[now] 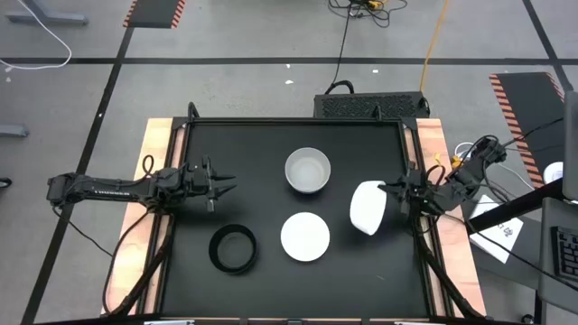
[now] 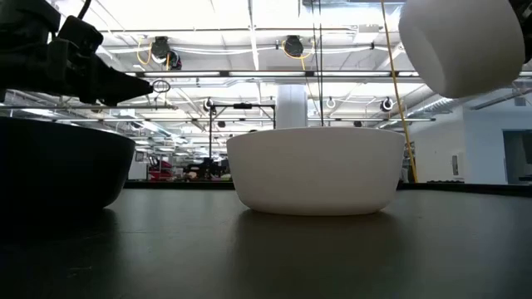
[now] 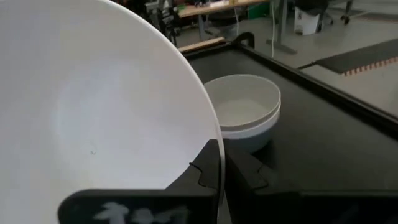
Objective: Nest bowls inside each other
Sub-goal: Stack the right white bowl on the top of the gray bowl
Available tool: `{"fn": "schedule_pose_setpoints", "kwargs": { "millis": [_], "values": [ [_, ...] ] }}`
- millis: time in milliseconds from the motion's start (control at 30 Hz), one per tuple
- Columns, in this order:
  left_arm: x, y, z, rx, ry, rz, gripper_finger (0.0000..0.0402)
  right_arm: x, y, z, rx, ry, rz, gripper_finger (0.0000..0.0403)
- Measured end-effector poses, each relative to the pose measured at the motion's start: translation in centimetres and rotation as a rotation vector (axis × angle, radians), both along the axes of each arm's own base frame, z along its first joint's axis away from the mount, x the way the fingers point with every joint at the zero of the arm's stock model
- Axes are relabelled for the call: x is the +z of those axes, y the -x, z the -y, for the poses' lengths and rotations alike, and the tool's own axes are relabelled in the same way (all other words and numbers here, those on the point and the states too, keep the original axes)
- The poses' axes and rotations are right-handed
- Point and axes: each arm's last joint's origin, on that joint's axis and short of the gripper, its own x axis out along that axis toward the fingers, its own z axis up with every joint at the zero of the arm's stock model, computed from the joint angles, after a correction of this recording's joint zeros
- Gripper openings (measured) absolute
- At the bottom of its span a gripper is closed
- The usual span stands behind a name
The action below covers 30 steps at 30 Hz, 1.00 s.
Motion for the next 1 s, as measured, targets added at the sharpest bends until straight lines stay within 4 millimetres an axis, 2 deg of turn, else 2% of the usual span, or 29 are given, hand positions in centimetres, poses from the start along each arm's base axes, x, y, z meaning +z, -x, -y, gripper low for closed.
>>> {"fn": "schedule_pose_setpoints", "kwargs": {
  "millis": [467,600,767,900,1000],
  "values": [
    [0.1,0.0,0.0,-0.001,-0.015,0.005,0.0127,-0.3,-0.6,-0.3,-0.007,0.096,0.038,0.0],
    [0.1,0.0,0.0,-0.002,-0.027,0.004,0.0127,0.9,-1.1,-0.2,-0.031,0.109,0.123,0.0],
    [0.1,0.0,0.0,-0.001,-0.029,0.003,0.0127,2.7,-1.1,0.2,0.038,0.134,0.173,0.0],
    [0.1,0.0,0.0,-0.002,-0.031,0.003,0.0127,3.7,-1.0,0.5,0.1,0.125,0.166,0.0],
    [0.1,0.0,0.0,-0.003,-0.039,0.002,0.0127,4.2,-1.0,0.9,0.06,0.129,0.162,0.0]
  ]
}}
